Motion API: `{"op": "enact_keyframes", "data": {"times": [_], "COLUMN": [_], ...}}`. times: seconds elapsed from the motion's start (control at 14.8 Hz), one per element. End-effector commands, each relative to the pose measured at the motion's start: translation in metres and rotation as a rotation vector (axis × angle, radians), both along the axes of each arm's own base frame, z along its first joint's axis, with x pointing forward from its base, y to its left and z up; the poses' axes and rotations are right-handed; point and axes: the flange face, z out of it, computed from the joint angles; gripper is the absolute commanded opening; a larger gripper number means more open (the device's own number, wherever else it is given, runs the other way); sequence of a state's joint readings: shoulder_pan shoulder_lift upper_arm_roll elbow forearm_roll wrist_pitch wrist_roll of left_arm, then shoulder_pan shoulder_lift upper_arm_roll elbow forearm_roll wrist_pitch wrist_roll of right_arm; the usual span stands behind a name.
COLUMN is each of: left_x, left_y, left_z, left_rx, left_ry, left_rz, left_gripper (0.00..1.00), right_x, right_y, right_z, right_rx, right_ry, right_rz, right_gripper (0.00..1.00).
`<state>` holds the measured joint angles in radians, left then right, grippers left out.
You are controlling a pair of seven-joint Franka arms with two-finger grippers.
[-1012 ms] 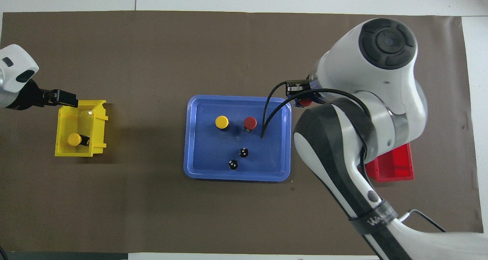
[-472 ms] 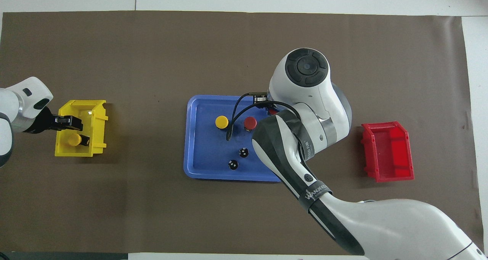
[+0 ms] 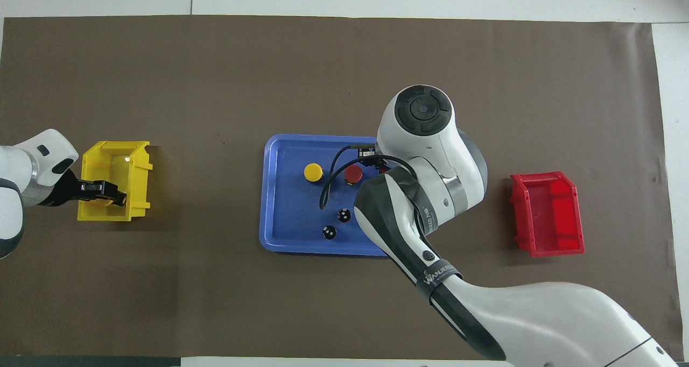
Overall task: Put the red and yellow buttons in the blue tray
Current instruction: 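Place the second red button in the tray while the left gripper grasps yellow, then place the second yellow button in the tray while the right gripper withdraws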
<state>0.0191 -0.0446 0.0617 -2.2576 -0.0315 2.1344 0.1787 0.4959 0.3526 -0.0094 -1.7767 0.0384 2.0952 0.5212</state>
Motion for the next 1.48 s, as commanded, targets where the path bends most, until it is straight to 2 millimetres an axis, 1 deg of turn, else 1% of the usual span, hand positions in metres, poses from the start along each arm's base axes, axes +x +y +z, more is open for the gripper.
{"op": "enact_keyframes", "data": {"times": [0.0, 0.13, 0.2, 0.27, 0.34, 0.4, 0.47, 0.54, 0.61, 0.67, 0.74, 0.81, 0.88, 0.94, 1.01, 1.08, 1.15, 1.21, 1.28, 1.35, 1.42], "left_x": [-0.008, -0.008, -0.007, -0.005, -0.005, -0.005, -0.005, -0.003, 0.002, 0.010, 0.018, 0.025, 0.027, 0.027, 0.024, 0.019, 0.014, 0.011, 0.006, 0.004, -0.001], "left_y": [0.001, 0.001, 0.002, 0.001, 0.002, 0.002, 0.002, 0.002, 0.002, -0.004, -0.009, -0.019, -0.044, -0.073, -0.103, -0.147, -0.173, -0.198, -0.229, -0.252, -0.278], "left_z": [-0.001, -0.008, -0.008, -0.008, -0.008, -0.008, -0.007, -0.003, 0.010, 0.037, 0.073, 0.112, 0.145, 0.163, 0.166, 0.164, 0.158, 0.149, 0.137, 0.125, 0.115], "left_rx": [-0.001, 0.001, 0.003, 0.004, 0.005, 0.004, 0.003, 0.003, 0.001, -0.002, -0.003, 0.011, 0.052, 0.075, 0.081, 0.081, 0.069, 0.051, 0.040, 0.036, 0.032], "left_ry": [-0.032, -0.047, -0.057, -0.066, -0.071, -0.071, -0.065, -0.063, -0.063, -0.037, -0.018, -0.011, 0.000, 0.000, -0.006, -0.036, -0.069, -0.070, -0.051, -0.042, -0.052], "left_rz": [-0.007, -0.005, -0.001, 0.004, 0.007, 0.005, -0.003, 0.000, 0.008, 0.001, 0.012, 0.008, -0.014, 0.000, 0.032, 0.067, 0.101, 0.110, 0.093, 0.100, 0.112], "left_gripper": [0.64, 0.61, 0.59, 0.54, 0.47, 0.31, 0.12, 0.02, 0.01, 0.01, 0.01, 0.01, 0.01, 0.01, 0.01, 0.01, 0.01, 0.01, 0.01, 0.01, 0.01], "right_x": [-0.011, -0.008, -0.006, -0.001, 0.008, 0.017, 0.026, 0.032, 0.035, 0.039, 0.043, 0.047, 0.050, 0.052, 0.051, 0.050, 0.048, 0.040, 0.032, 0.026, 0.018], "right_y": [-0.002, -0.001, 0.000, -0.001, -0.012, -0.026, -0.044, -0.065, -0.083, -0.105, -0.123, -0.143, -0.161, -0.175, -0.196, -0.218, -0.234, -0.253, -0.268, -0.281, -0.302], "right_z": [-0.004, 0.000, 0.007, 0.018, 0.035, 0.055, 0.072, 0.090, 0.104, 0.124, 0.140, 0.160, 0.176, 0.187, 0.203, 0.218, 0.228, 0.244, 0.252, 0.259, 0.269], "right_rx": [0.020, 0.022, 0.025, 0.024, 0.032, 0.035, 0.030, 0.018, 0.006, -0.001, -0.005, -0.012, -0.016, -0.018, -0.018, -0.017, -0.020, -0.014, -0.020, -0.021, -0.020], "right_ry": [-0.005, -0.011, -0.023, -0.041, -0.061, -0.074, -0.081, -0.083, -0.087, -0.096, -0.095, -0.087, -0.079, -0.070, -0.071, -0.070, -0.060, -0.055, -0.042, -0.033, -0.031], "right_rz": [-0.012, -0.016, -0.015, -0.013, -0.031, -0.055, -0.077, -0.101, -0.122, -0.150, -0.176, -0.192, -0.188, -0.172, -0.161, -0.157, -0.154, -0.153, -0.131, -0.118, -0.108], "right_gripper": [0.40, 0.75, 1.00, 1.00, 1.00, 1.00, 1.00, 1.00, 1.00, 1.00, 1.00, 1.00, 1.00, 1.00, 1.00, 1.00, 1.00, 1.00, 1.00, 1.00, 1.00]}}
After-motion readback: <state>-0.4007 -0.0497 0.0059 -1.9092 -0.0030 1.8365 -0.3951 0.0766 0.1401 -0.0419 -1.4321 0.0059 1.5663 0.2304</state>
